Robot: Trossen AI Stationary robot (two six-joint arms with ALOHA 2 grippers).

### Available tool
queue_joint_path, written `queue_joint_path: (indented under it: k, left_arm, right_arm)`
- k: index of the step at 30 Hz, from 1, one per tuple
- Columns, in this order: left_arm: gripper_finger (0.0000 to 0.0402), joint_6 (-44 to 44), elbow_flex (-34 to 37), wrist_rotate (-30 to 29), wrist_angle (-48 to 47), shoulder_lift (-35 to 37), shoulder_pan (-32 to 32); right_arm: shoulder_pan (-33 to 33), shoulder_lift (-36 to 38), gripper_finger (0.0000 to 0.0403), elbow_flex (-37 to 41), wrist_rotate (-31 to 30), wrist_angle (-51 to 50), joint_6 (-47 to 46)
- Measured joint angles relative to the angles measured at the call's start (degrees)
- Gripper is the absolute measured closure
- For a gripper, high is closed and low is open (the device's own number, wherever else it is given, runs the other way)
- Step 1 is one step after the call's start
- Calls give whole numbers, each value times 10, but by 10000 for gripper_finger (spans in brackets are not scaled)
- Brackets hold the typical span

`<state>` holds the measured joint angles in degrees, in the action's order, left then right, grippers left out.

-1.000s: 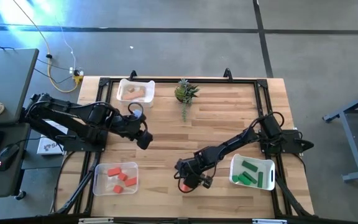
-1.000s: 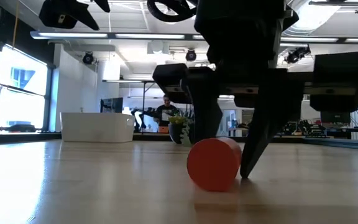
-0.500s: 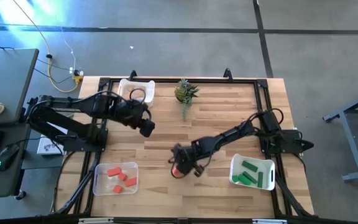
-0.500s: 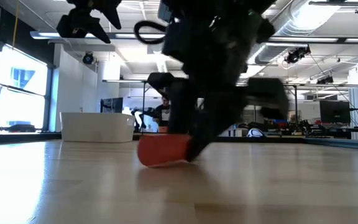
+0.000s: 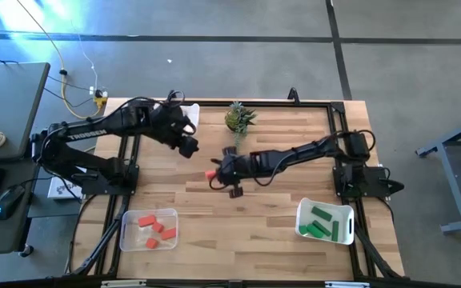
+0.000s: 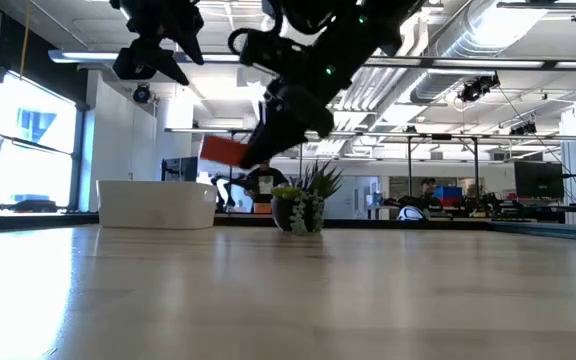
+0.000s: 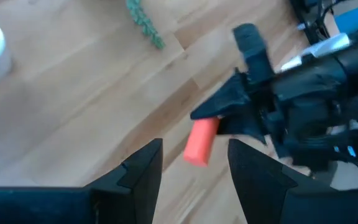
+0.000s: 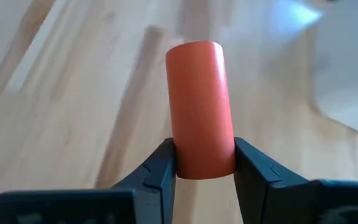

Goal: Sort & place blocks by color
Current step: Put the orange block into the transparent bin

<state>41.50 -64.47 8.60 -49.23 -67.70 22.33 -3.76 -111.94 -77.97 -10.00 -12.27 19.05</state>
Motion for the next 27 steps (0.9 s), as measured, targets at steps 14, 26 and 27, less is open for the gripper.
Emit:
queue_joint_path:
  k: [14,26,27]
  left_arm:
    - [233,-44,0,37,57,0,28]
    - [233,-93,0,28,61,0,48]
    - [233,-96,0,29,59,0,51]
  right_arm:
    - [38,13,307,-114,-108,-7,-77]
    - [47,12,307,-154,-115,-50,-88]
    - [47,12,307,-155,-117,-51,-94]
